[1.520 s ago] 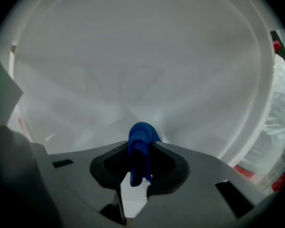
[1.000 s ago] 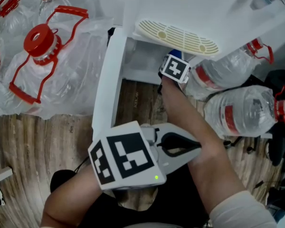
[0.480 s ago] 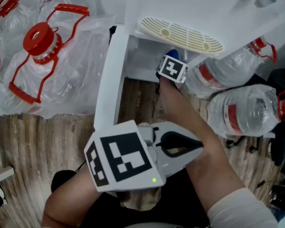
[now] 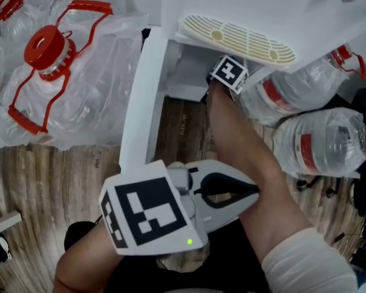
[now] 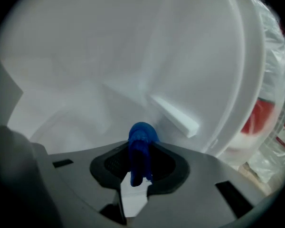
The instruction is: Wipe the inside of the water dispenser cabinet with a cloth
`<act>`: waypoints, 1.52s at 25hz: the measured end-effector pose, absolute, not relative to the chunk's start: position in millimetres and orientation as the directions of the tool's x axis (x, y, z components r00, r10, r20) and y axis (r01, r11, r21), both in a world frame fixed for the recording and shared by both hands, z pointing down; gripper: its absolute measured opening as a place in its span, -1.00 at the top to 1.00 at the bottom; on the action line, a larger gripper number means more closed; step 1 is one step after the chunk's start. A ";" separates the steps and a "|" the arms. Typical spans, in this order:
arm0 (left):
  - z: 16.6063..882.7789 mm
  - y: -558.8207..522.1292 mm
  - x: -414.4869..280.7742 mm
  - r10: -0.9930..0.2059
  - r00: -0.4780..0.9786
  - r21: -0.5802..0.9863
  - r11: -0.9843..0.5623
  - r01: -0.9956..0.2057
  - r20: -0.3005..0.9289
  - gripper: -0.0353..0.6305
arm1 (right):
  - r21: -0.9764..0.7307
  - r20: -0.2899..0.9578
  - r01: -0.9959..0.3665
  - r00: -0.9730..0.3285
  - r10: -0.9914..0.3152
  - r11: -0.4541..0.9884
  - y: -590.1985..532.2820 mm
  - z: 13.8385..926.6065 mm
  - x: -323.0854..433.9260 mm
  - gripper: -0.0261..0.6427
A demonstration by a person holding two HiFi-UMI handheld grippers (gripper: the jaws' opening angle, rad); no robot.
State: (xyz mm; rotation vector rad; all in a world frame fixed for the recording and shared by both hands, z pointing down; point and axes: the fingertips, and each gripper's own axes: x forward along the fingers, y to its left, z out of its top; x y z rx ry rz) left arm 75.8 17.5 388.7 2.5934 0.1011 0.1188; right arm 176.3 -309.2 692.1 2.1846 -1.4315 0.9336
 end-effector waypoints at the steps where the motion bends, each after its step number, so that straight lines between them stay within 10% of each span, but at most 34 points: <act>1: 390.1 17.3 76.3 0.098 0.993 0.521 -0.852 0.049 0.066 0.88 | -0.053 0.699 -0.905 0.268 -0.663 -0.422 -306.7 693.4 176.7 0.67; 38: 401.5 11.4 90.8 0.086 0.991 0.510 -0.860 0.019 0.107 0.88 | -0.054 0.736 -0.976 0.104 -0.669 -0.211 -319.6 751.6 150.9 0.67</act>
